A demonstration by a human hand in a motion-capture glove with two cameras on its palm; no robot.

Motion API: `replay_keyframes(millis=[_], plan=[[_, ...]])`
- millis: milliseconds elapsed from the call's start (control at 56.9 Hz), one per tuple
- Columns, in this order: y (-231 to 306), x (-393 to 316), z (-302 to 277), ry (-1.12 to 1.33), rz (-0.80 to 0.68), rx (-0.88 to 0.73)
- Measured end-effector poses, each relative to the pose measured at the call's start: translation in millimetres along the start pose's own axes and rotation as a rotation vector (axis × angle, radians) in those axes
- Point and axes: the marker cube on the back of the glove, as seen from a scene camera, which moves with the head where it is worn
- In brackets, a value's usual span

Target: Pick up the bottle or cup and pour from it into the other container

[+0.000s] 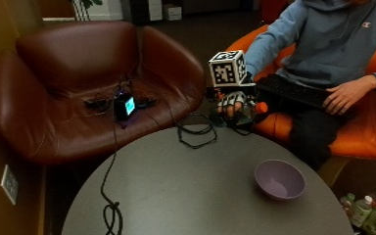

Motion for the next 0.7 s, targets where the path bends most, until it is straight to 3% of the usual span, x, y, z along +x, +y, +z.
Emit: replay_keyframes(millis=[404,703], plan=[[-10.2,-55.2,13.7,0.518,-0.065,-0.146],[-9.0,-98.3,41.4,1.140,-0.153,-0.256]])
